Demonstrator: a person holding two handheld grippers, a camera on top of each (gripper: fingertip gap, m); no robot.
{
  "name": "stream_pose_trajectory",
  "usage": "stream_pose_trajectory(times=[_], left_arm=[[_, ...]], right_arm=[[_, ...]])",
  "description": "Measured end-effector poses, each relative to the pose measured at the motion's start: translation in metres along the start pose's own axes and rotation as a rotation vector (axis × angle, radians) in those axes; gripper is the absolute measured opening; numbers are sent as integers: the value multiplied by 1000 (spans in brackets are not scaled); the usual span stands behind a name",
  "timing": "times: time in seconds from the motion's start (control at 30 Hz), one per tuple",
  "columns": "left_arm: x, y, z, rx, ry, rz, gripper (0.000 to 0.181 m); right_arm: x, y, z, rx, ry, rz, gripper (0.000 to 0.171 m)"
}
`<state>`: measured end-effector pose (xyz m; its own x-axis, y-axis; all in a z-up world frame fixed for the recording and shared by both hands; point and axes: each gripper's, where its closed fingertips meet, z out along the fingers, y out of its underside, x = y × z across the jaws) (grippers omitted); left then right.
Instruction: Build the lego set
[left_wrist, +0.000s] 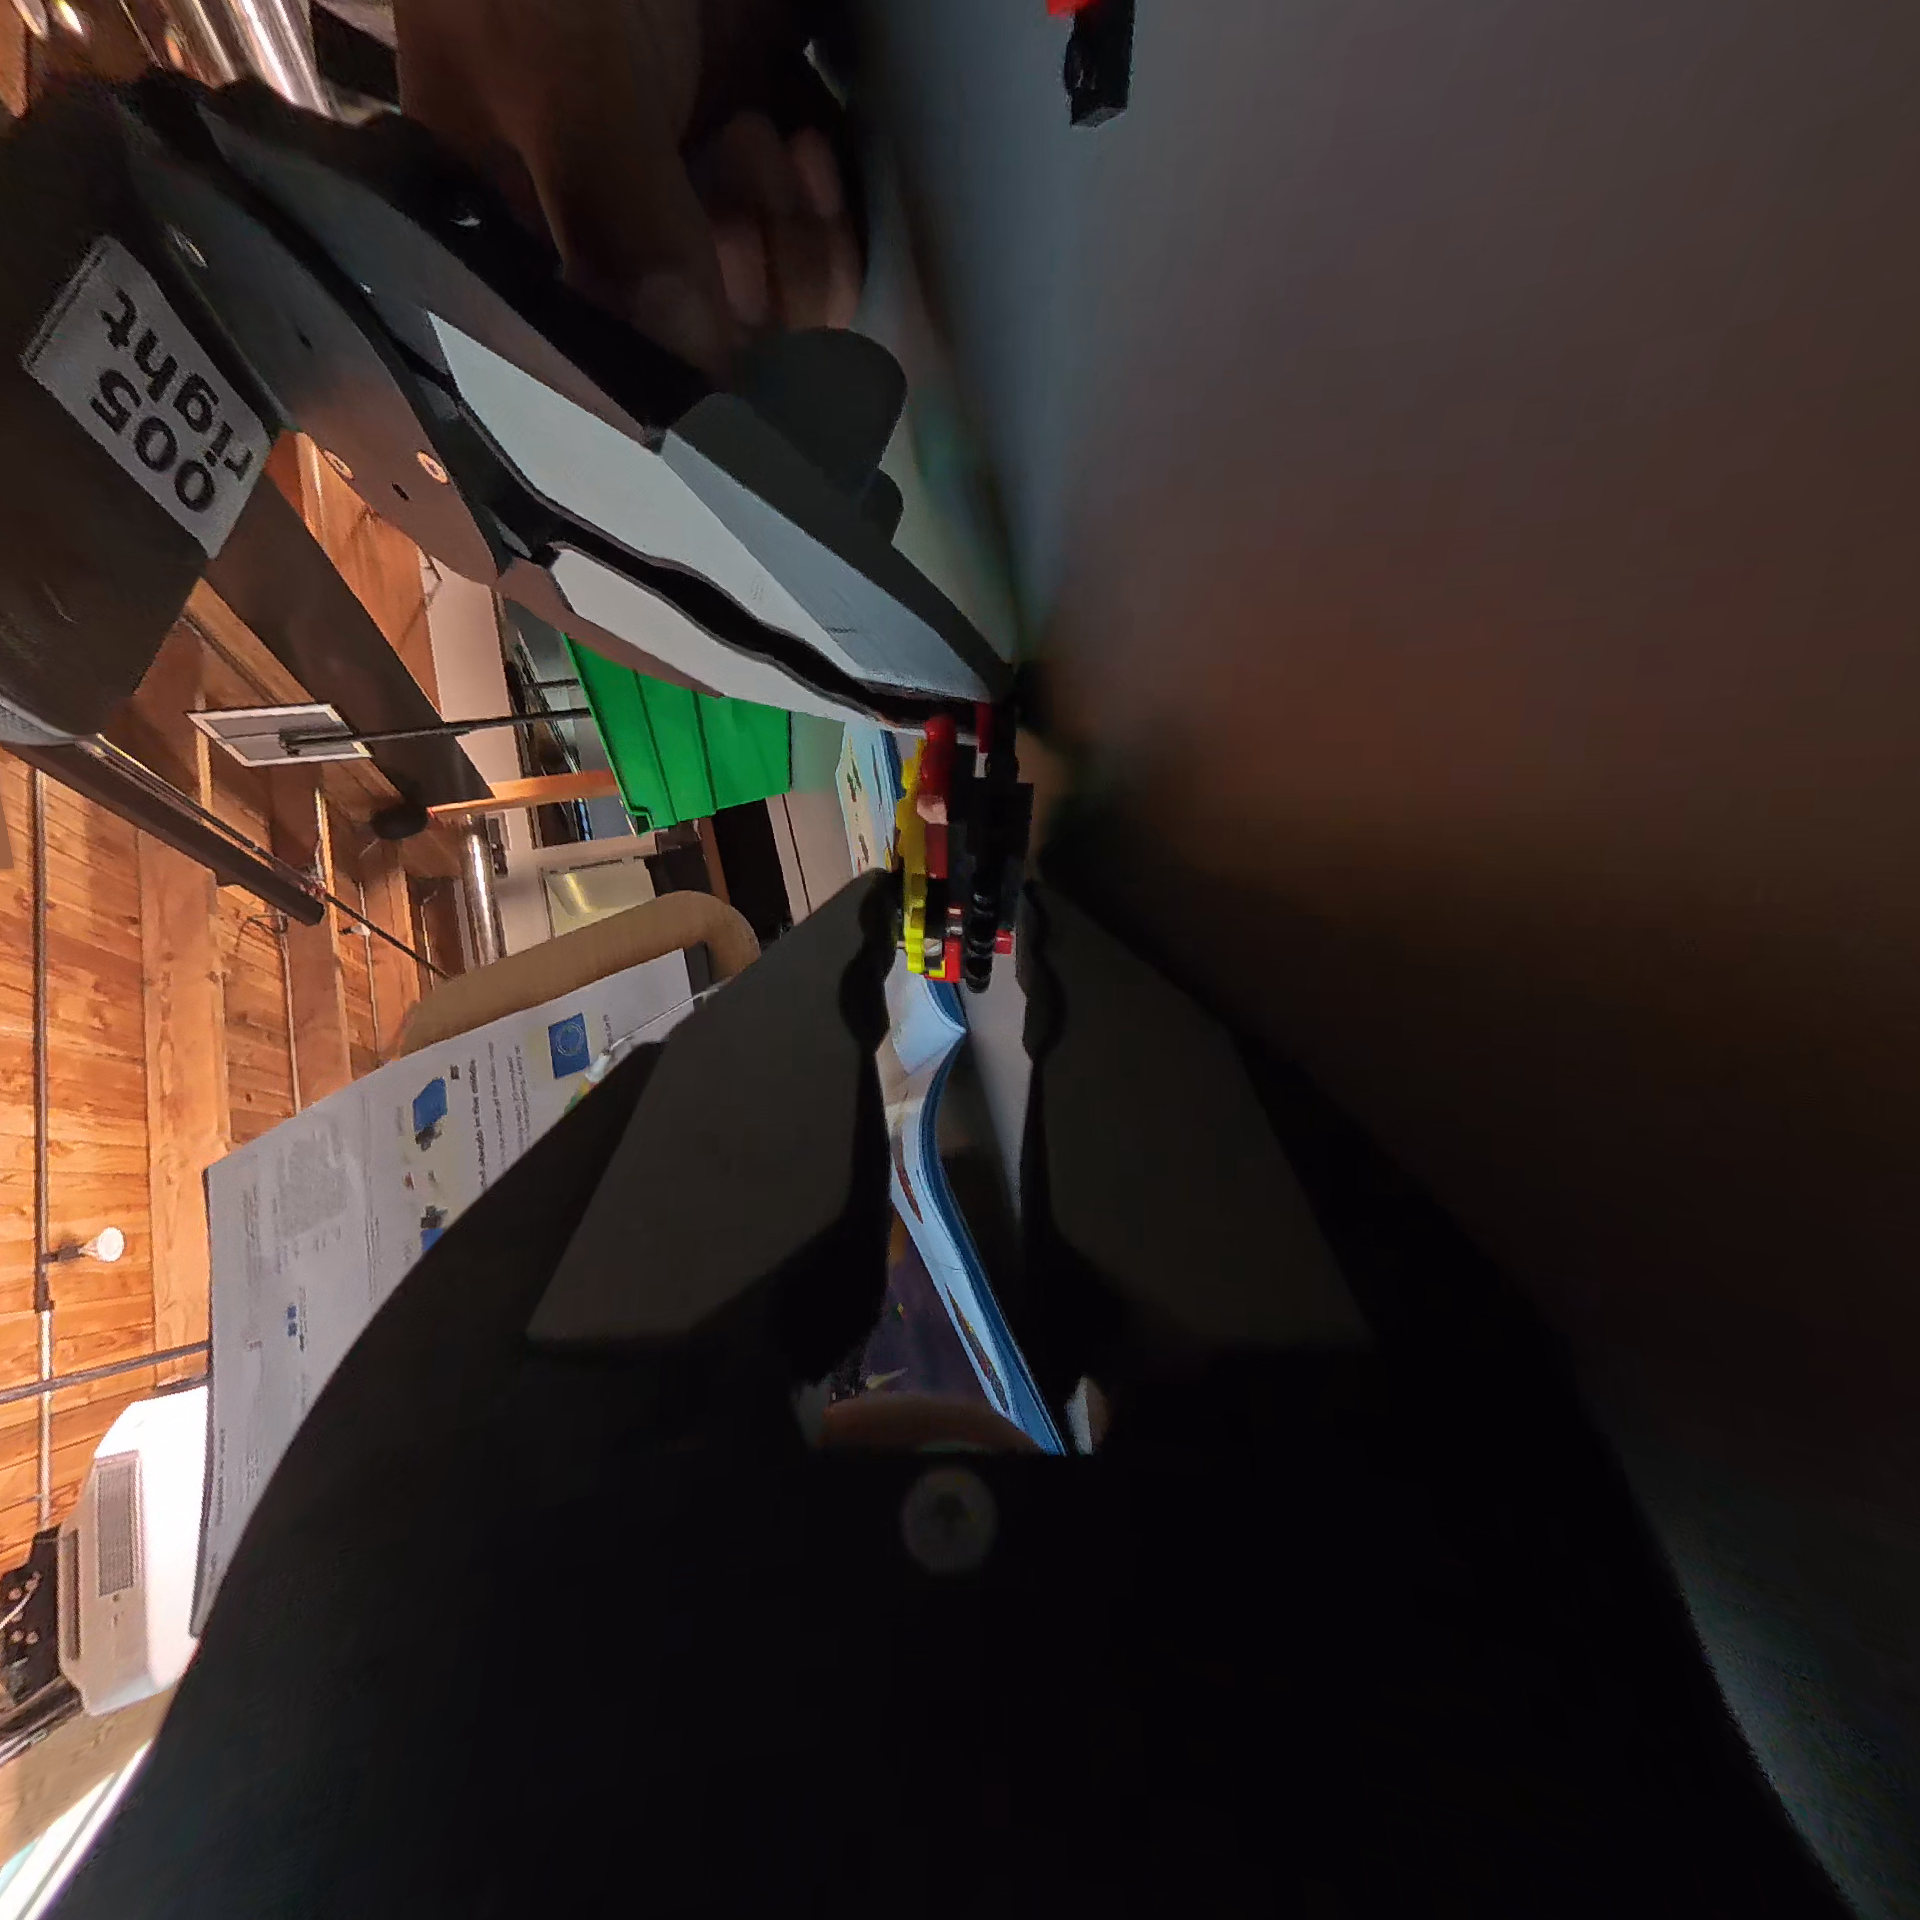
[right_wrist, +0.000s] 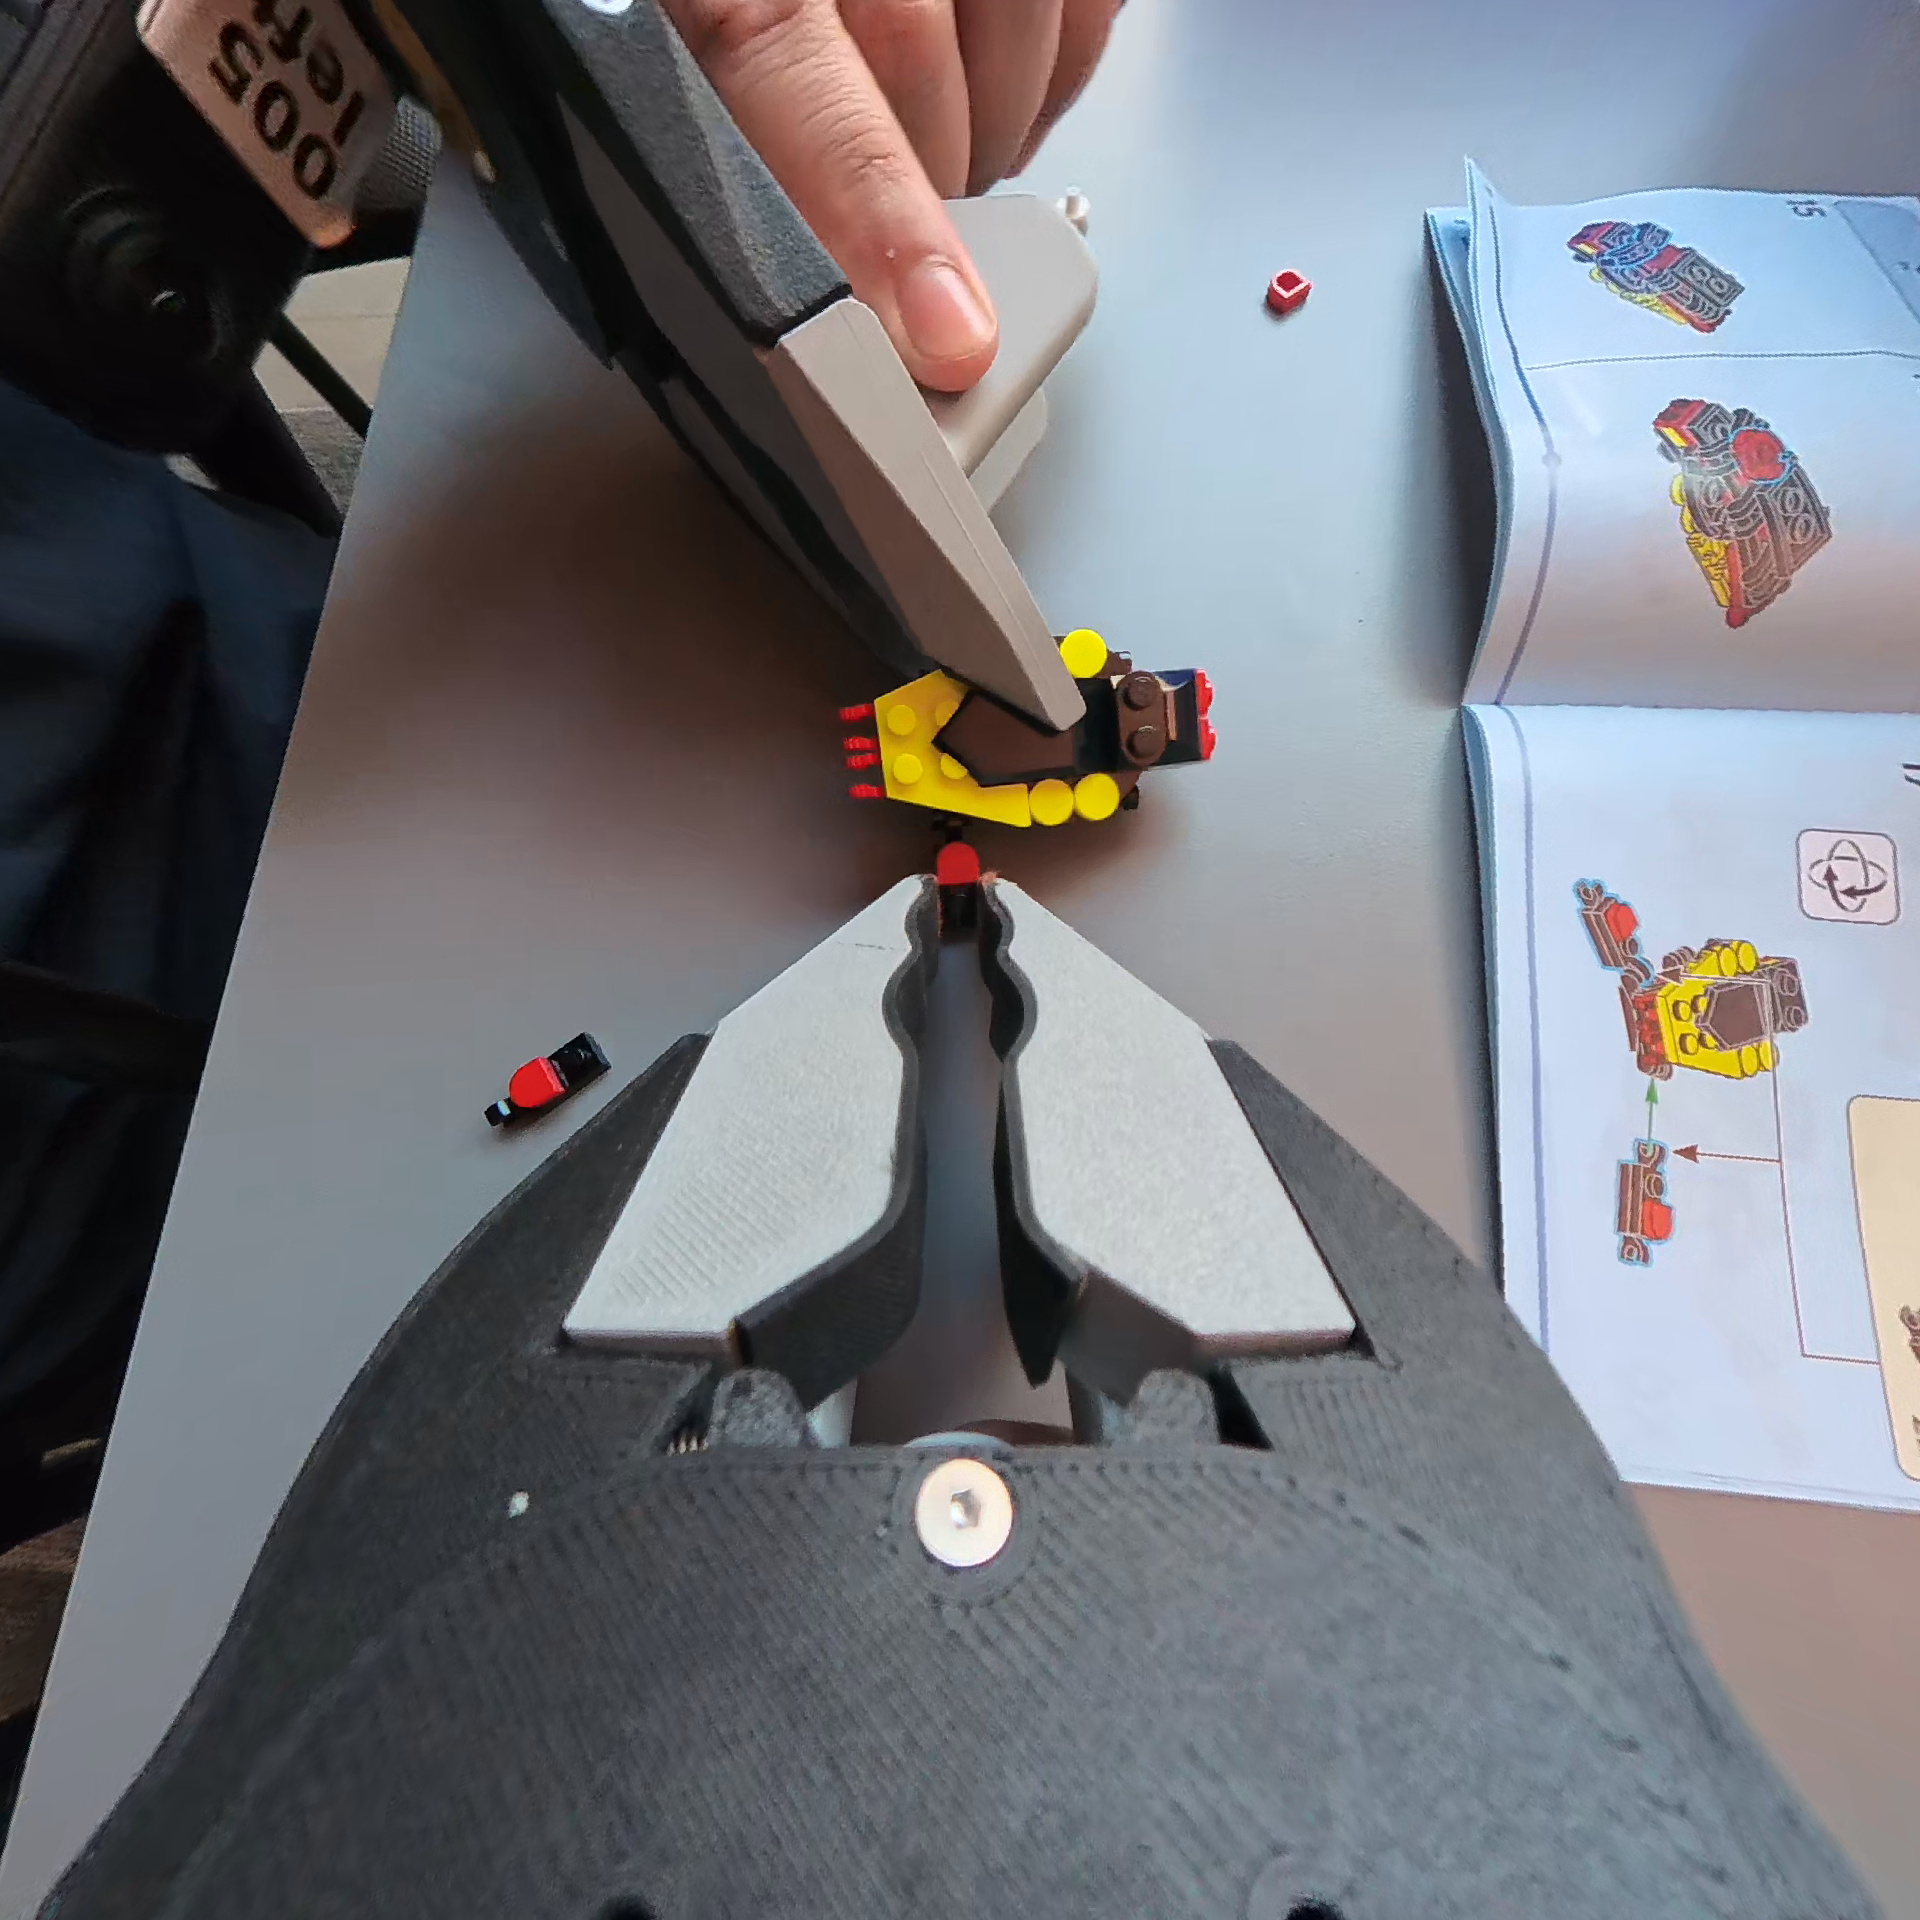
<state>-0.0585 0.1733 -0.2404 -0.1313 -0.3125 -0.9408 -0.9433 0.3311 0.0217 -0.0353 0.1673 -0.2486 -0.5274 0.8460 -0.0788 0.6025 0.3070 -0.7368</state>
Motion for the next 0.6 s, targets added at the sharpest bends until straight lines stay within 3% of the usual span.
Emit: stream_pose_trajectory(times=[0.6], left_arm=[[-1,1,2,-120,5,-72,21]], right_arm=[[3,0,0,-3,7,45,3]])
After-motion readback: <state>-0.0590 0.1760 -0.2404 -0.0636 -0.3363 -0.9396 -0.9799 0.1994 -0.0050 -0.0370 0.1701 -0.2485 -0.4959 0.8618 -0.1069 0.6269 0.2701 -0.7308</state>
